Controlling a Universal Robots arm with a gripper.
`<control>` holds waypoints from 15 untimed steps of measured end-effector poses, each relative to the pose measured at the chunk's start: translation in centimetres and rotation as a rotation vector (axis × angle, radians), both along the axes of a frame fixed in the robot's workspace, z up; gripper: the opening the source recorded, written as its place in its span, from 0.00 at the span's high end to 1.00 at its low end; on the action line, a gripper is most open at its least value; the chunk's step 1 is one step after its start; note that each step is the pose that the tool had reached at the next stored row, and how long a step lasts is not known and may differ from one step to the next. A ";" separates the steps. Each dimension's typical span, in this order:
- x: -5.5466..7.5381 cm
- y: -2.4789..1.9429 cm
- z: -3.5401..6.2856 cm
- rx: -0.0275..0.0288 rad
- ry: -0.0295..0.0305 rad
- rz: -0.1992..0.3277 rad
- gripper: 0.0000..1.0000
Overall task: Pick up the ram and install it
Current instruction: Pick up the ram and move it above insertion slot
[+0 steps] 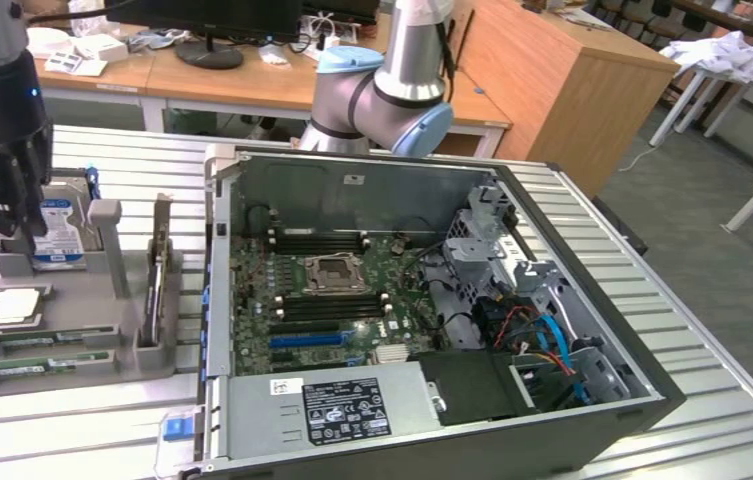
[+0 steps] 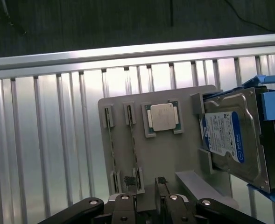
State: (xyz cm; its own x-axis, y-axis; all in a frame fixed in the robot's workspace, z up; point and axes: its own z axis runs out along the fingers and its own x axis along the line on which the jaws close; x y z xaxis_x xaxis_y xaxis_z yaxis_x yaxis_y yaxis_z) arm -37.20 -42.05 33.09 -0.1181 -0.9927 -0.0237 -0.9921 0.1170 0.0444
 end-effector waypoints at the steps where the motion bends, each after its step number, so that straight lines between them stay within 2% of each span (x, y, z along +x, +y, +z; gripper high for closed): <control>1: 0.0 0.00 -0.20 0.0000 0.0000 0.000 0.70; 15: 0.0 0.00 -2.74 0.0000 0.0000 0.000 0.70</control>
State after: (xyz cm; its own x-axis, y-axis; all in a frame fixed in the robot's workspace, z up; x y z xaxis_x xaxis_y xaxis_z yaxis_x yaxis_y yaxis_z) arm -37.20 -42.05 30.36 -0.1181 -0.9927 -0.0237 -0.9921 0.1170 0.0444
